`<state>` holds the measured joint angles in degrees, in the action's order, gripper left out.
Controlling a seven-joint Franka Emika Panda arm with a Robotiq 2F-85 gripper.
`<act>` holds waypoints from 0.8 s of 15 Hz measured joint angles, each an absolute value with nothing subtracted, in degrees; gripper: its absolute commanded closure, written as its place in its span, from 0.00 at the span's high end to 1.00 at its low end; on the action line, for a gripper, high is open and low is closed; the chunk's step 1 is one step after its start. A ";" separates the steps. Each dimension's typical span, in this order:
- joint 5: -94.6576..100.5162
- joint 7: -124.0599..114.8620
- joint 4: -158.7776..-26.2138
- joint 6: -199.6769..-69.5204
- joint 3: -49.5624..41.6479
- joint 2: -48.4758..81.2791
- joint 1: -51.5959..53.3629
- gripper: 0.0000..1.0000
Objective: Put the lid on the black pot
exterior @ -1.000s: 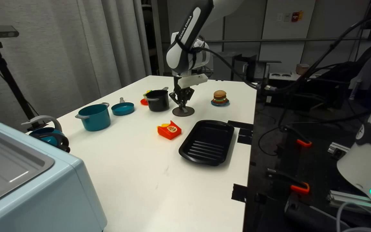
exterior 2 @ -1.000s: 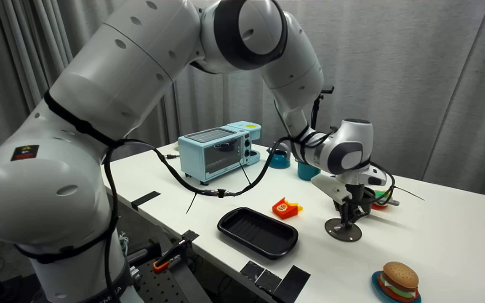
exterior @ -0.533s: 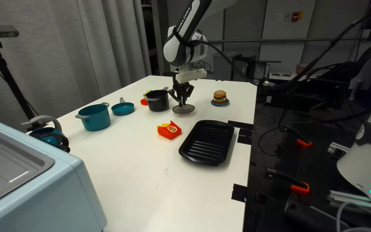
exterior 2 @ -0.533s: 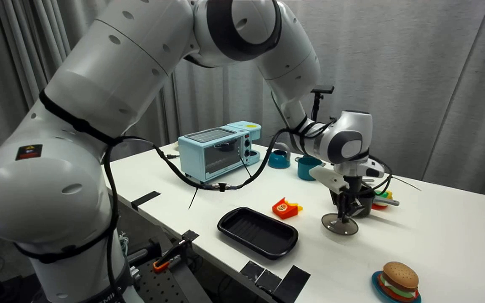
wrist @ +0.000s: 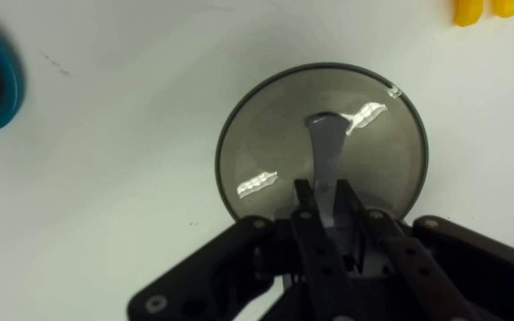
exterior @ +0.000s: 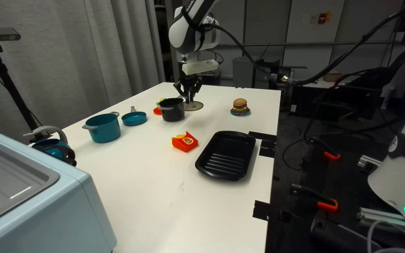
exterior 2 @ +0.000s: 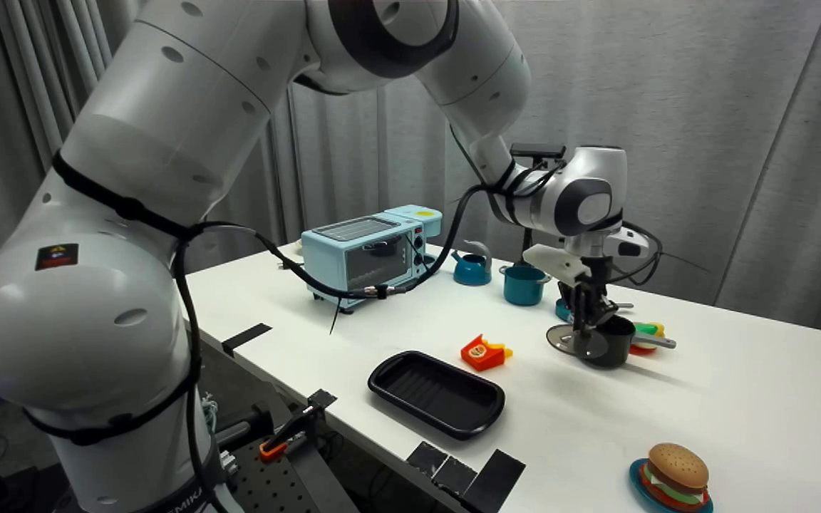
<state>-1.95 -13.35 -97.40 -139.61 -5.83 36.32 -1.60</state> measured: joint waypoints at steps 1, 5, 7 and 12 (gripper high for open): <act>-1.95 -13.65 -96.71 -139.32 -5.82 36.28 -1.45 0.04; -1.95 -15.18 -94.04 -137.72 -5.80 36.42 -0.93 0.04; -1.95 -16.16 -92.77 -137.21 -5.80 36.77 -0.73 0.04; -1.95 -18.40 -90.26 -137.19 -5.82 38.37 -0.63 0.04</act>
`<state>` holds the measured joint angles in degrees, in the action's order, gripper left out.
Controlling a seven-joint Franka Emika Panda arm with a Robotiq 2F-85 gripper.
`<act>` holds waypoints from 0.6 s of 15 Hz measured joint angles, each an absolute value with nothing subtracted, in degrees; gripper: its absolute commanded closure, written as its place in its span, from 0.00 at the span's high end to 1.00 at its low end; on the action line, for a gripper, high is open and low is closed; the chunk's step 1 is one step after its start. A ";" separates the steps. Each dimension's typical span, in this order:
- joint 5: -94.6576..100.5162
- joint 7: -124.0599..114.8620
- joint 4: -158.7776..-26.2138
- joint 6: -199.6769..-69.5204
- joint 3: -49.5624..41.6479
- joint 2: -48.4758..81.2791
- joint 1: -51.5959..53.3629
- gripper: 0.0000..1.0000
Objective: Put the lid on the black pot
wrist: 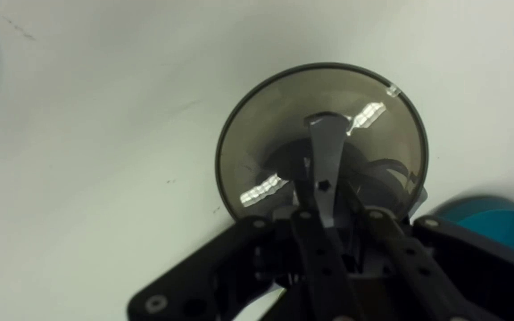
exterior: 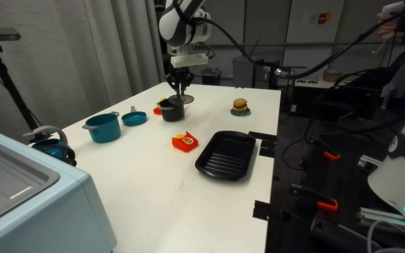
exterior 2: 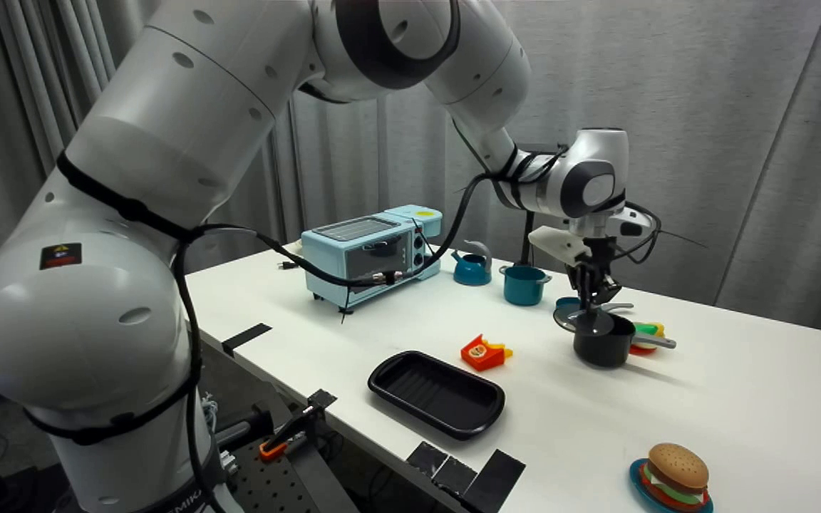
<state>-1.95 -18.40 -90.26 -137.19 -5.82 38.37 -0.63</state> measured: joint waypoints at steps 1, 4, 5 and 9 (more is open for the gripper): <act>-1.95 -18.83 -89.87 -137.20 -5.82 38.77 -0.63 0.04; -1.95 -20.48 -89.40 -137.48 -5.82 39.48 -0.48 0.04; -1.95 -21.11 -89.40 -137.81 -5.82 39.60 -0.36 0.04; -1.95 -23.33 -89.40 -140.59 -5.89 40.02 0.11 0.04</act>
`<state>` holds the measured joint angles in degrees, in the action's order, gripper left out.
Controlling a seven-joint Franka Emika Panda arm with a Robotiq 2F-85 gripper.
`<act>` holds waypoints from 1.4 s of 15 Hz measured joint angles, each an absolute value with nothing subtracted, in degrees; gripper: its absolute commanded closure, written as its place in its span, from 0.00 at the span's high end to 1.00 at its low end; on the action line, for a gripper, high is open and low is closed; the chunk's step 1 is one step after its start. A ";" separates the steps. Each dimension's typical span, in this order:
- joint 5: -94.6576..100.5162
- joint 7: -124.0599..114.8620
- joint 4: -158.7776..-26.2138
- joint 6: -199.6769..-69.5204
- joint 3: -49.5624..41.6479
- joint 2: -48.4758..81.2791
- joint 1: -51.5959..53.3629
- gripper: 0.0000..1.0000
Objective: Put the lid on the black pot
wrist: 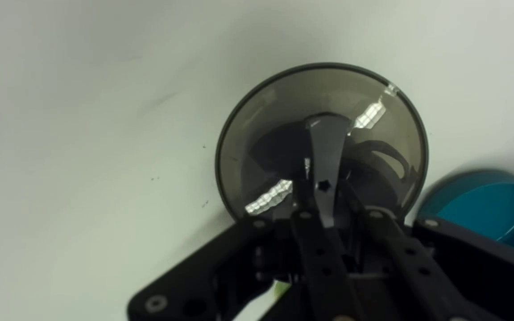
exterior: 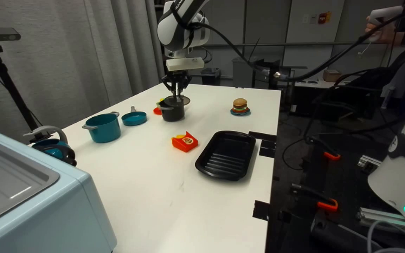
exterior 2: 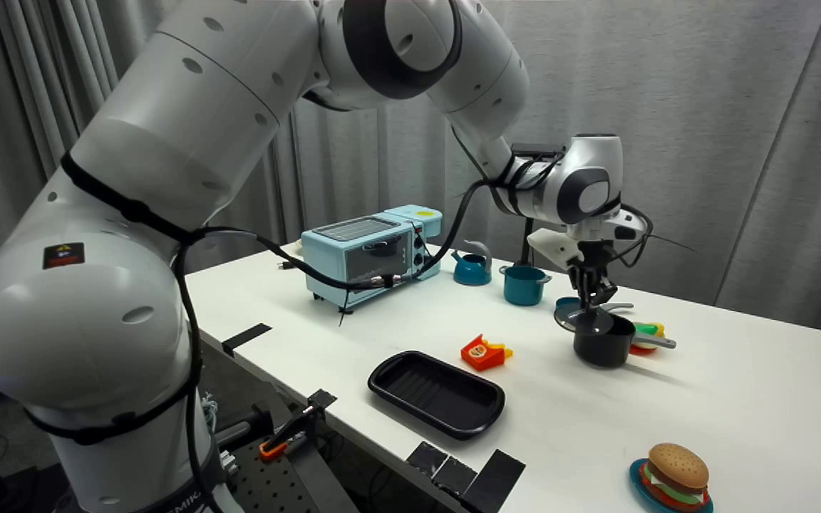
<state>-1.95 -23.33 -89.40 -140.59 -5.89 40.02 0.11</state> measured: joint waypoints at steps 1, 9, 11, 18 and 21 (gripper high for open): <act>-1.95 -23.73 -89.40 -141.19 -5.93 40.06 0.20 0.04; -1.96 -27.78 -76.82 -142.65 -7.66 48.31 0.60 0.16; -1.96 -27.90 -75.57 -142.65 -7.77 49.30 0.62 0.16; -1.96 -27.92 -75.13 -142.65 -7.79 49.51 0.63 0.04; -1.96 -27.91 -75.37 -142.65 -7.79 49.53 0.62 0.32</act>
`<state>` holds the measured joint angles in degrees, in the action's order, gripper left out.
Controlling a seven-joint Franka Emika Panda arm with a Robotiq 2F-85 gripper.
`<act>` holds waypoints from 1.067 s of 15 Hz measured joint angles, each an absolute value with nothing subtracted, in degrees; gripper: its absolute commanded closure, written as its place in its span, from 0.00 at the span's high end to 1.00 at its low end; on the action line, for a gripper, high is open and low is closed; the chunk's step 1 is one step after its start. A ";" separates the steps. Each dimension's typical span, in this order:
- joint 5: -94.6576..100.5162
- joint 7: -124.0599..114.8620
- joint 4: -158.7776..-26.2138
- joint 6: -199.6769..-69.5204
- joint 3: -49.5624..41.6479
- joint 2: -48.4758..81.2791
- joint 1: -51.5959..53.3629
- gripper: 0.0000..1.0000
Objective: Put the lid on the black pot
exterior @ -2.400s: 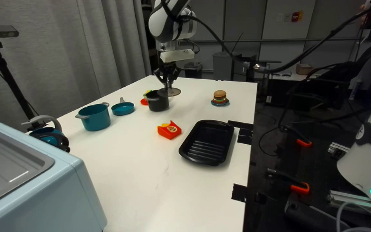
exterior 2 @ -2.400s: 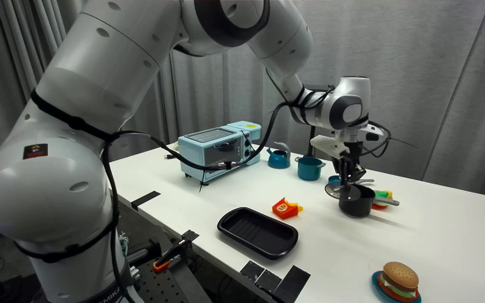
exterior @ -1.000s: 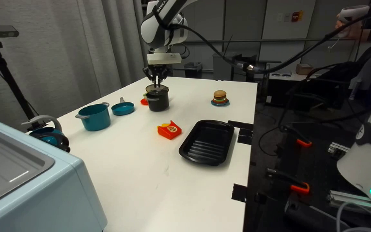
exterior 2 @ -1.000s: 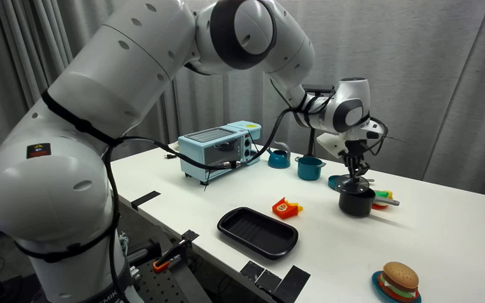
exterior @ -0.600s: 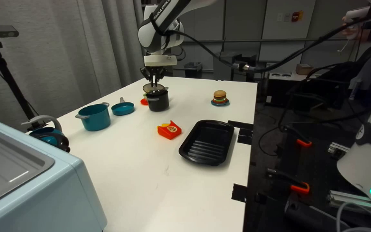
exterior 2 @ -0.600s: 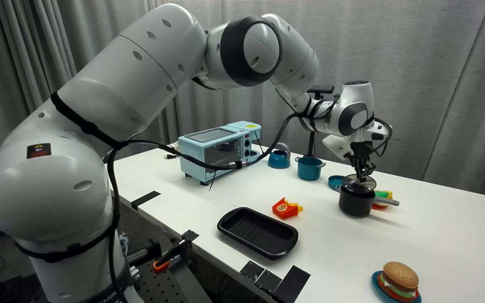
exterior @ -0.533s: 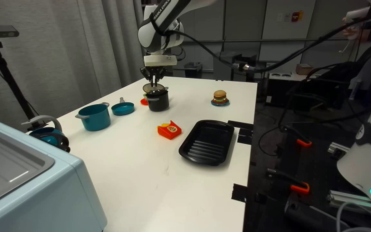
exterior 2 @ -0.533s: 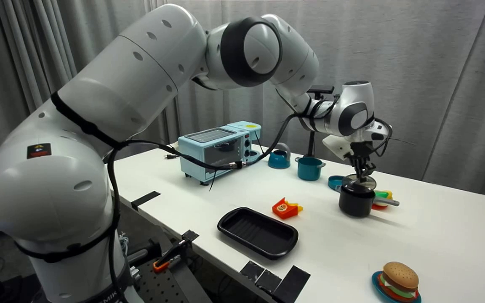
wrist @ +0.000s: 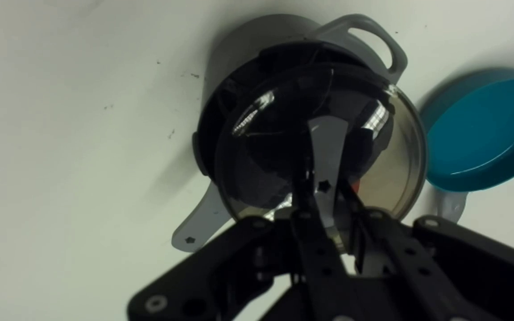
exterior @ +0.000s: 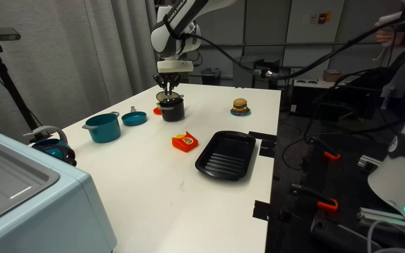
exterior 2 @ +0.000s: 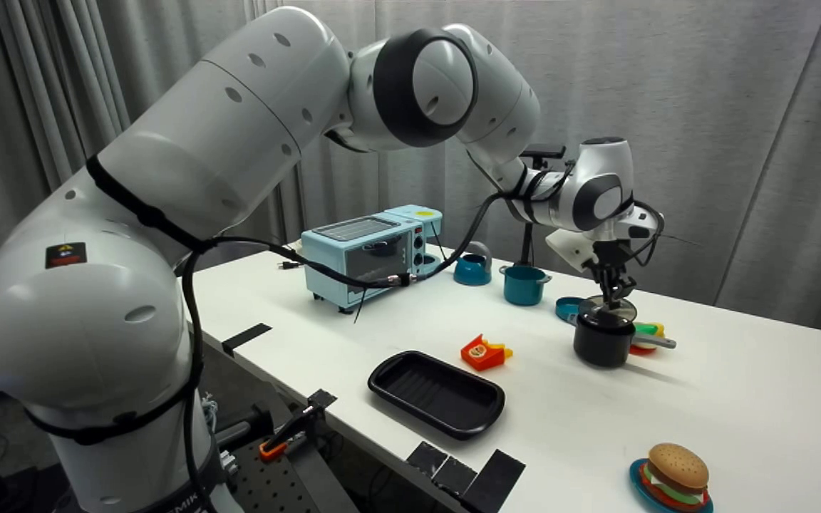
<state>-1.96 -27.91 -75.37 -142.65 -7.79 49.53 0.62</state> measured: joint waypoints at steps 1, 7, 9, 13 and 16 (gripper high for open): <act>-1.96 -27.91 -75.38 -142.65 -7.80 49.53 0.62 0.45; -1.96 -27.90 -75.38 -142.65 -7.86 49.53 0.62 0.86; -1.96 -27.90 -75.38 -142.65 -7.87 49.53 0.62 0.99; -1.96 -27.75 -75.38 -142.63 -7.87 49.53 0.62 1.00; -1.96 -27.54 -75.38 -142.02 -7.87 49.53 0.62 1.00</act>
